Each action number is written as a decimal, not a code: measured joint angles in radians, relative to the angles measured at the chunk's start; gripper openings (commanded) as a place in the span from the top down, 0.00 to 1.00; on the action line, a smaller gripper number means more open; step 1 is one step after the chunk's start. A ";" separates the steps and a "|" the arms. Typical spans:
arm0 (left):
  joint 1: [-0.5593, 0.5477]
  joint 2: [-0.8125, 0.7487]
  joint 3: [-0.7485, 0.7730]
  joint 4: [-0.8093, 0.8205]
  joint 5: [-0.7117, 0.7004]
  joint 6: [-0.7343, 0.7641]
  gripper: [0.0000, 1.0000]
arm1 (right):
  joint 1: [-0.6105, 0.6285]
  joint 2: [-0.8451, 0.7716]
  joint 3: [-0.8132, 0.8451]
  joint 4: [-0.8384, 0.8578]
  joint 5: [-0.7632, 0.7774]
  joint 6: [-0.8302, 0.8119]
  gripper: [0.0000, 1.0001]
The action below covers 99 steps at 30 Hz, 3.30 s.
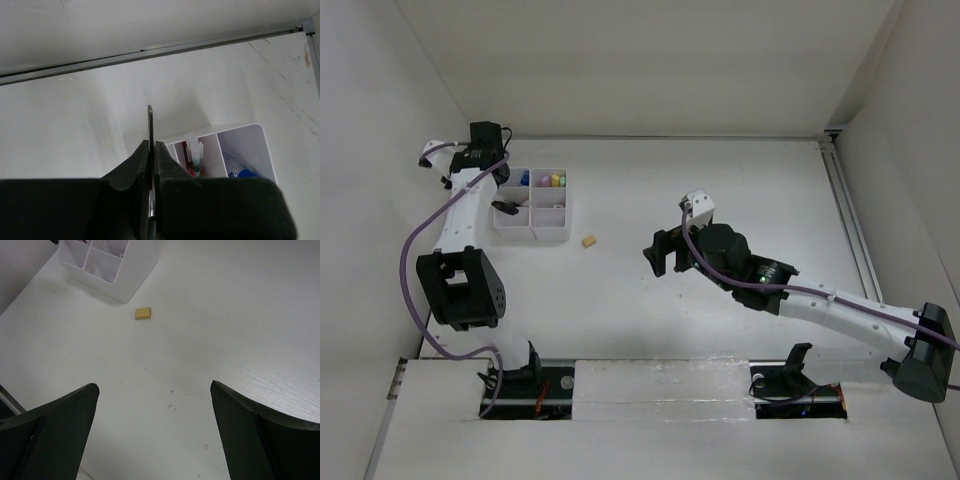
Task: Sort the stationery into containers
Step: Place the scissors in the storage box, then pick up the stationery from the center of the board.
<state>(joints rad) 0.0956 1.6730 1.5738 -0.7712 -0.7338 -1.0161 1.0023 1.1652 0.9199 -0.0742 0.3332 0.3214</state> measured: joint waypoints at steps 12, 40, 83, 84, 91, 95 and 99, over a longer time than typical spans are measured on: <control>0.011 0.035 -0.048 0.098 0.016 -0.016 1.00 | 0.000 0.000 -0.001 -0.001 -0.016 -0.004 0.00; -0.031 0.026 -0.150 0.176 0.071 -0.047 0.07 | -0.001 0.116 0.030 0.000 -0.042 -0.043 0.00; -0.008 -0.897 -0.603 0.365 0.513 0.440 0.00 | -0.050 1.268 1.058 -0.196 -0.130 -0.134 0.29; -0.008 -0.898 -0.603 0.365 0.516 0.440 0.00 | -0.050 1.268 1.062 -0.202 -0.130 -0.133 0.34; -0.008 -0.898 -0.603 0.366 0.529 0.447 0.00 | -0.052 1.270 1.064 -0.211 -0.119 -0.115 0.70; -0.008 -0.898 -0.603 0.370 0.533 0.450 0.00 | -0.052 1.262 1.047 -0.202 -0.116 -0.107 0.92; -0.008 -0.898 -0.603 0.373 0.547 0.456 0.00 | -0.052 1.195 0.936 -0.166 -0.116 -0.099 1.00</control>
<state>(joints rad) 0.0872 0.7753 0.9707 -0.3985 -0.1864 -0.5598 0.9501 2.3600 1.8561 -0.2398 0.2173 0.2226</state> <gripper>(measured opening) 0.997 0.405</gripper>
